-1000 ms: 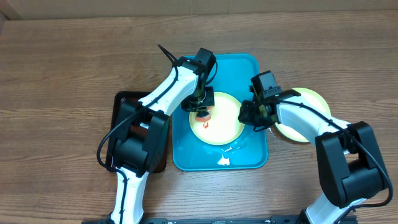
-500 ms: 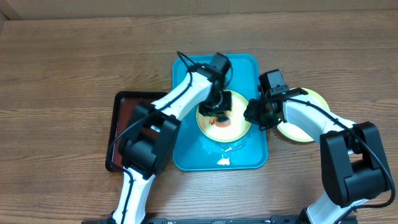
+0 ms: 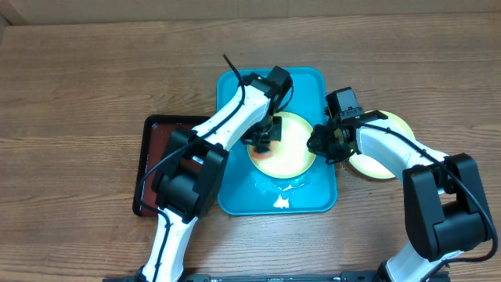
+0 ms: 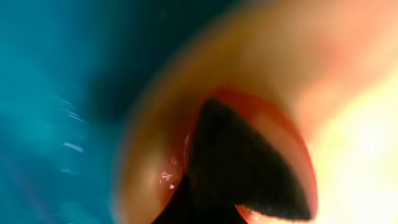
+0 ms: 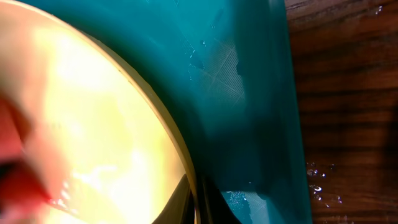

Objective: Clean dirty plates on tray and stack at the side
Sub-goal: 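Scrub the red smear on the yellow plate with the left-held sponge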

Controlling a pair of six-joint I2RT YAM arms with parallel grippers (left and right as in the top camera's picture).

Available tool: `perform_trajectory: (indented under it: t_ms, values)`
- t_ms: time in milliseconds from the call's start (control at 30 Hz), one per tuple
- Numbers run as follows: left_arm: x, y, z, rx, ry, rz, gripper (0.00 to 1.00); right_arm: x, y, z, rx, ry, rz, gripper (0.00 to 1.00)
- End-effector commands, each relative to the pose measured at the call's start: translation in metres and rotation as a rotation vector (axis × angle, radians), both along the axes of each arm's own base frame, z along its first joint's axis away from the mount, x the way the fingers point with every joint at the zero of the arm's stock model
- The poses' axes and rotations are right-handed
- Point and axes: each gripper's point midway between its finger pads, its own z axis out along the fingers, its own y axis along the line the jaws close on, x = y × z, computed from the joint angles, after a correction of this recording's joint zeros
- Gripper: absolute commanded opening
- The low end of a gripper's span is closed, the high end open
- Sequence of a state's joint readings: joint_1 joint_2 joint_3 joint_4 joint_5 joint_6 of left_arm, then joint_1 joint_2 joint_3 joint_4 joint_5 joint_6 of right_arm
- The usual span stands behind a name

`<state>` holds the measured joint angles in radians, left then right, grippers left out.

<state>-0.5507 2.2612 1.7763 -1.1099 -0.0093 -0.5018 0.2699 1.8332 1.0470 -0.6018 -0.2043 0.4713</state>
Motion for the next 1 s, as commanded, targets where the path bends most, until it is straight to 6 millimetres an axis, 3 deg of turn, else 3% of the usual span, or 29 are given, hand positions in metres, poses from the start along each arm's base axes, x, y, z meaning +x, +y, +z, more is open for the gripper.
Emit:
perform_trajectory:
  t_ms: [0, 167, 400, 500, 667, 833, 967]
  values:
    - [0.031, 0.035, -0.003, 0.22, -0.142, -0.04, 0.04, -0.01, -0.031, -0.024, -0.131, 0.051, -0.07, 0.04]
    - [0.037, 0.017, -0.006, 0.136, -0.158, -0.051, 0.04, -0.01, -0.031, -0.024, -0.131, 0.051, -0.07, 0.04]
    - [0.022, -0.064, -0.009, -0.302, -0.039, -0.069, 0.04, -0.01, -0.031, -0.024, -0.131, 0.051, -0.07, 0.04]
    - [0.014, -0.083, -0.009, -0.375, -0.007, -0.084, 0.04, -0.01, -0.031, -0.024, -0.131, 0.051, -0.071, 0.04]
    - [-0.005, -0.08, -0.012, -0.337, 0.053, -0.111, 0.04, -0.01, -0.031, -0.024, -0.131, 0.051, -0.071, 0.04]
    - [-0.021, -0.056, -0.016, -0.222, 0.114, -0.108, 0.04, -0.01, -0.031, -0.024, -0.131, 0.051, -0.071, 0.04]
    - [-0.019, -0.039, -0.019, -0.124, 0.09, -0.083, 0.04, -0.01, -0.031, -0.024, -0.131, 0.052, -0.071, 0.04]
